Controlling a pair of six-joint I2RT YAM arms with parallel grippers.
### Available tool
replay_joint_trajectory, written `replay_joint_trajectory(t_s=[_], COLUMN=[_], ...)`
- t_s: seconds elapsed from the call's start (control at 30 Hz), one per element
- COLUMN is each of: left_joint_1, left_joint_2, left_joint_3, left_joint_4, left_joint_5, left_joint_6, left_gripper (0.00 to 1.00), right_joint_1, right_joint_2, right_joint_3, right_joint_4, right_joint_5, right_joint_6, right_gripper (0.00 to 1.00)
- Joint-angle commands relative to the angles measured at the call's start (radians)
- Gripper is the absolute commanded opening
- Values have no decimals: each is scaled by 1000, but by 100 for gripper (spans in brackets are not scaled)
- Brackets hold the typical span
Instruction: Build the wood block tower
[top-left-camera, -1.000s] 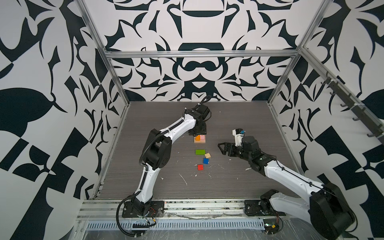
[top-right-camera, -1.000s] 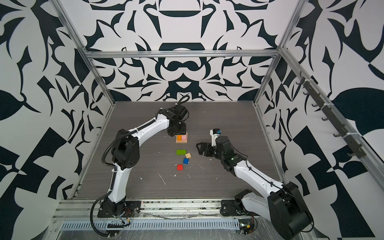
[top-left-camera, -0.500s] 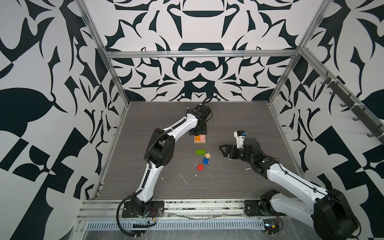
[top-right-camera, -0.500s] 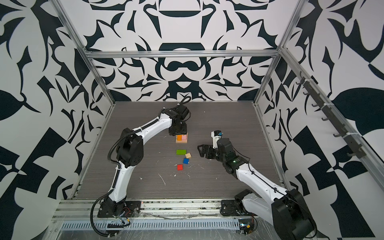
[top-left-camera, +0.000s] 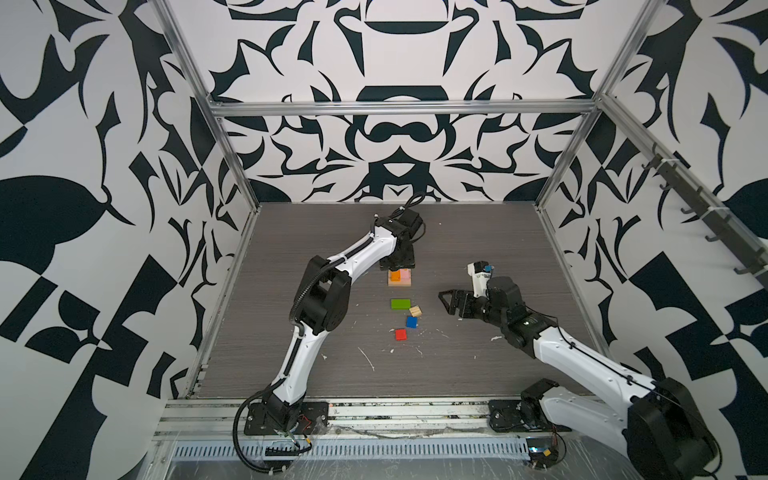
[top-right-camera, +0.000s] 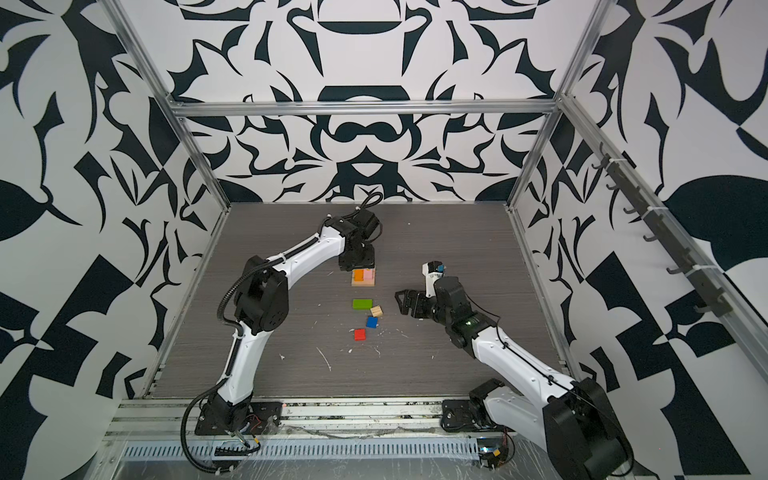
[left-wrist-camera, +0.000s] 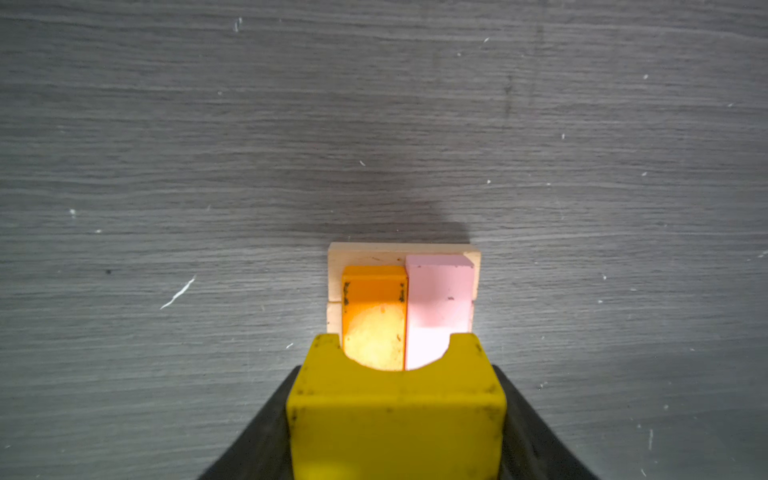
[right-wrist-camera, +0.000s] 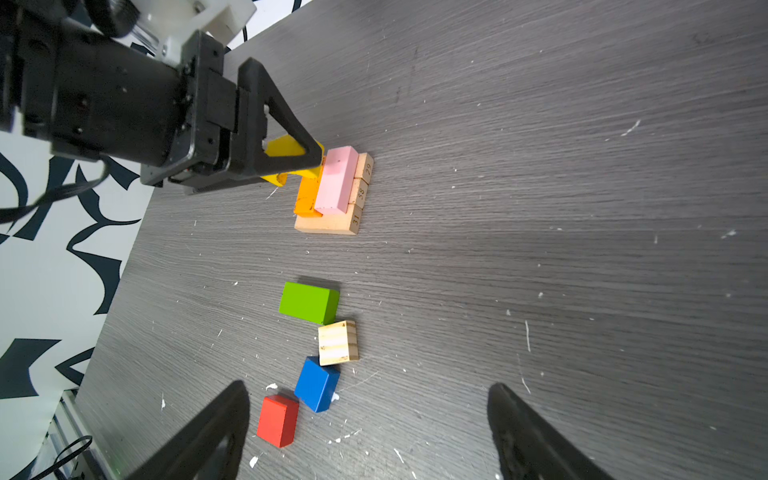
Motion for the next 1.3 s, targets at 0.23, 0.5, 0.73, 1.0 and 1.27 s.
replay_joint_trajectory(t_s=[0.23, 0.5, 0.73, 1.0, 1.27], left_joint_1=[2, 2, 2, 2, 2], left_joint_2=[39, 45, 45, 45, 48], left_joint_3=[26, 25, 15, 5, -1], left_joint_4=[-17, -8, 2, 10, 5], left_joint_5=[17, 23, 27, 25, 18], left_joint_6=[-17, -17, -19, -19, -17], left_gripper=[47, 47, 47, 48, 49], right_joint_1=[6, 5, 6, 5, 6], right_joint_2=[-13, -14, -10, -2, 6], right_joint_3=[-3, -5, -2, 1, 3], right_joint_4=[14, 13, 14, 14, 18], right_joint_5=[6, 7, 6, 6, 2], right_joint_6=[-19, -19, -20, -20, -19], right_gripper=[93, 93, 93, 93, 93])
